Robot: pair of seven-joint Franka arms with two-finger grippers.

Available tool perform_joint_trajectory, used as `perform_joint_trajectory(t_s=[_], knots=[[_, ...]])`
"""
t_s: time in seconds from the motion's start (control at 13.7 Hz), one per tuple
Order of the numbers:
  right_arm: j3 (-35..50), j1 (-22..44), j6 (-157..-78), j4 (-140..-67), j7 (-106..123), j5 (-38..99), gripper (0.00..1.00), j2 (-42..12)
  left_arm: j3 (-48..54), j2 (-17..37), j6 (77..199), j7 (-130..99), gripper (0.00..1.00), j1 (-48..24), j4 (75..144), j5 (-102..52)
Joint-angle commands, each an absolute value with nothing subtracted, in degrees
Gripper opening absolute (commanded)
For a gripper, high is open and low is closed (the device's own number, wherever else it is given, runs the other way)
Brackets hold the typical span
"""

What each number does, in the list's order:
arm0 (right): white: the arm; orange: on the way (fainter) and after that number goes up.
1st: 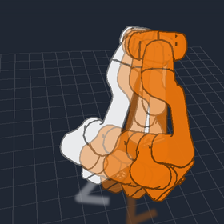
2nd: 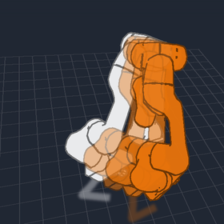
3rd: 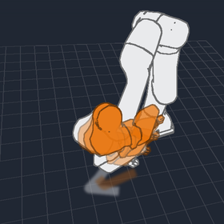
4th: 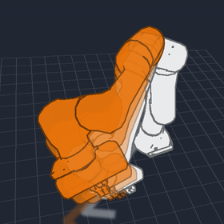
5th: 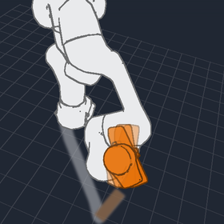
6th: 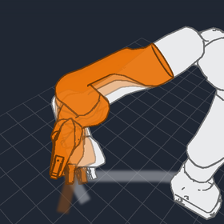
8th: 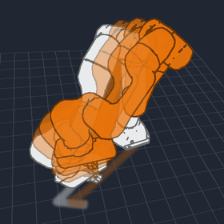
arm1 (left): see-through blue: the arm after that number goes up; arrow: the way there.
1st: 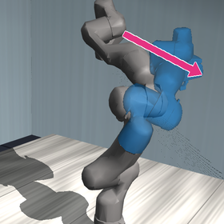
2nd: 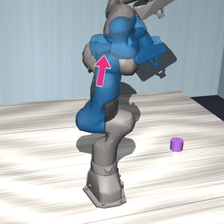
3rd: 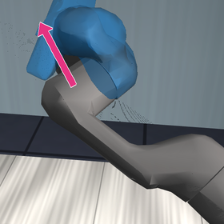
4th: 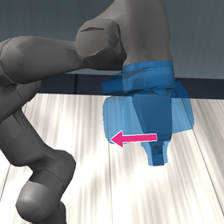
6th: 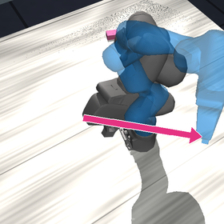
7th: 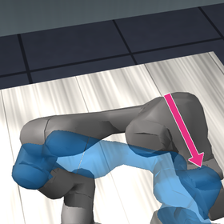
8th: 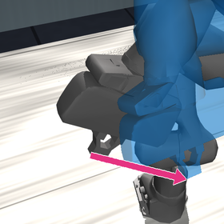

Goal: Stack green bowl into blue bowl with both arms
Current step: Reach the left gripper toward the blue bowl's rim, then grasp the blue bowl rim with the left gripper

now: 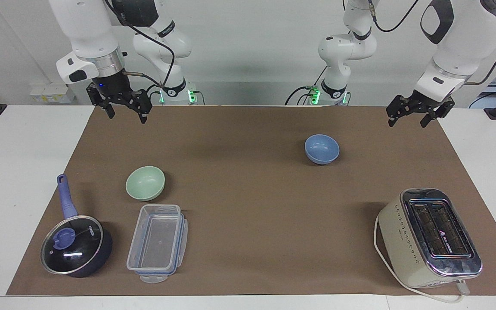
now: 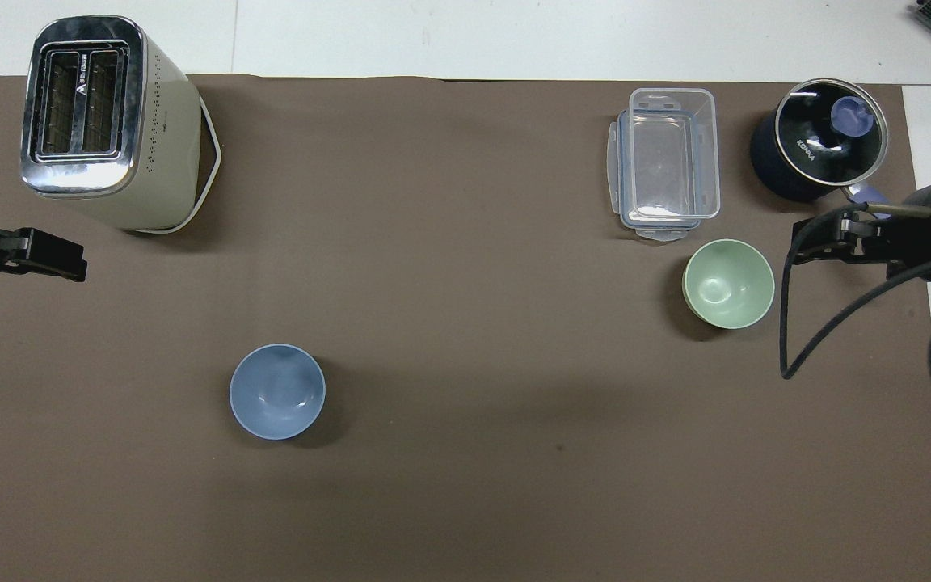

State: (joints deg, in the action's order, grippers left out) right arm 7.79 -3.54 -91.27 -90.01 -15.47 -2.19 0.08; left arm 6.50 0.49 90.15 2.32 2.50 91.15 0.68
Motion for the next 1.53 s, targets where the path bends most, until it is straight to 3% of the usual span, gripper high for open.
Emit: perform_joint_trajectory(t_s=[0.0,0.44,0.8,1.46], knots=[[8.26,-4.31,-90.26,-88.77,-13.80,-2.02,1.00,-0.62,6.76,0.00,89.82,2.11,1.00,2.02,91.49,1.23],[8.26,-4.31,-90.26,-88.77,-13.80,-2.02,1.00,-0.62,6.86,-2.10,91.04,2.46,1.00,2.28,95.78,-1.31],[8.26,-4.31,-90.26,-88.86,-13.80,-2.02,1.00,-0.62,7.03,-7.90,102.81,2.55,1.00,1.50,113.00,-1.93],[8.26,-4.31,-90.26,-88.77,-13.80,-2.02,1.00,-0.62,6.94,-7.03,129.52,0.45,1.00,-6.58,138.58,-3.95]])
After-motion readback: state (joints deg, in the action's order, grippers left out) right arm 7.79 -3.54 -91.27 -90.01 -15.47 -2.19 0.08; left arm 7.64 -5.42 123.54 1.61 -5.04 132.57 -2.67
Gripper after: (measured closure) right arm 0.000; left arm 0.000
